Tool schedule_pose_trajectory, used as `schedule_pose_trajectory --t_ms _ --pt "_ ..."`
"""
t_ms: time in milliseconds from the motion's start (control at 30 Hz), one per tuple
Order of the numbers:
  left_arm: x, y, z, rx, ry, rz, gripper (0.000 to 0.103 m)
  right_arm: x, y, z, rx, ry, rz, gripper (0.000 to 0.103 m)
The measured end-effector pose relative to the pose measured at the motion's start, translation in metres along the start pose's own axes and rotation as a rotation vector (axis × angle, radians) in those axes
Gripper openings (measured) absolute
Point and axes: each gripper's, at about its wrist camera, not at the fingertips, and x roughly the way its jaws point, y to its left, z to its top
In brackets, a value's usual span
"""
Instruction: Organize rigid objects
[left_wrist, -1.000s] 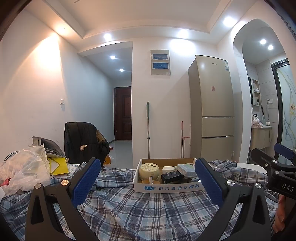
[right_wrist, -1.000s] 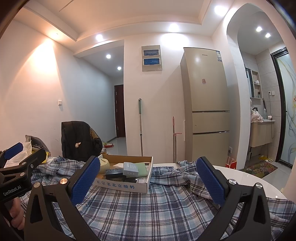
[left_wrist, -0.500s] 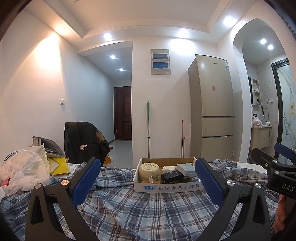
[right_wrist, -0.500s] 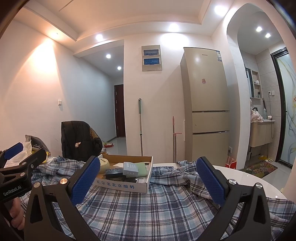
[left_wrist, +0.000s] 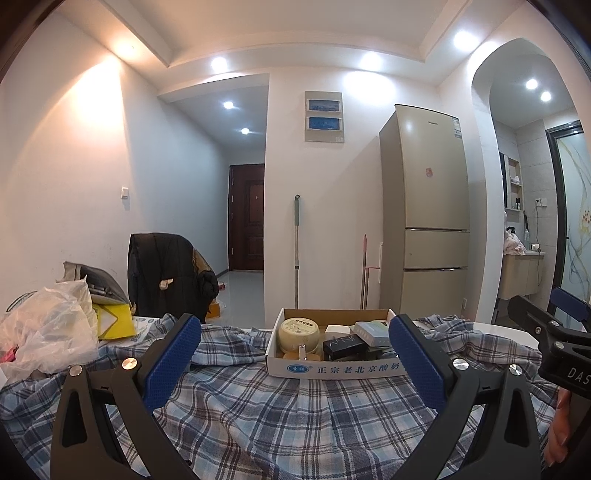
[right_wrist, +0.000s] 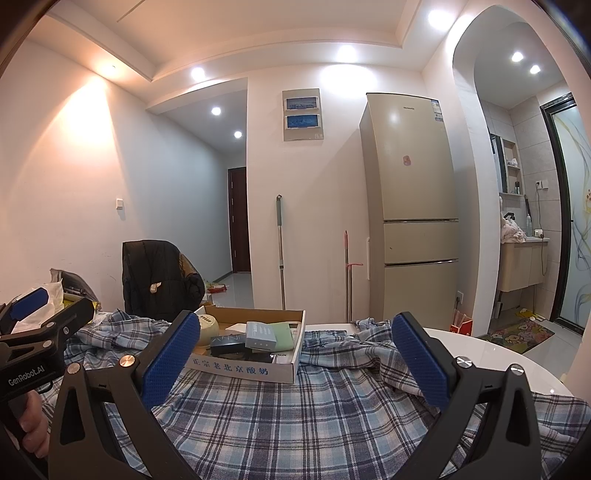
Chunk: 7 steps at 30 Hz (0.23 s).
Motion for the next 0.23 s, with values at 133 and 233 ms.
schedule_pose_trajectory --t_ms 133,233 --pt "0.0020 0.0002 0.0032 0.001 0.003 0.000 0.103 0.0001 0.0000 0.0002 0.000 0.000 0.000 0.103" --pt "0.0011 0.0001 0.0026 0.001 0.002 0.000 0.103 -0.0002 0.0000 0.0001 0.000 0.000 0.000 0.103"
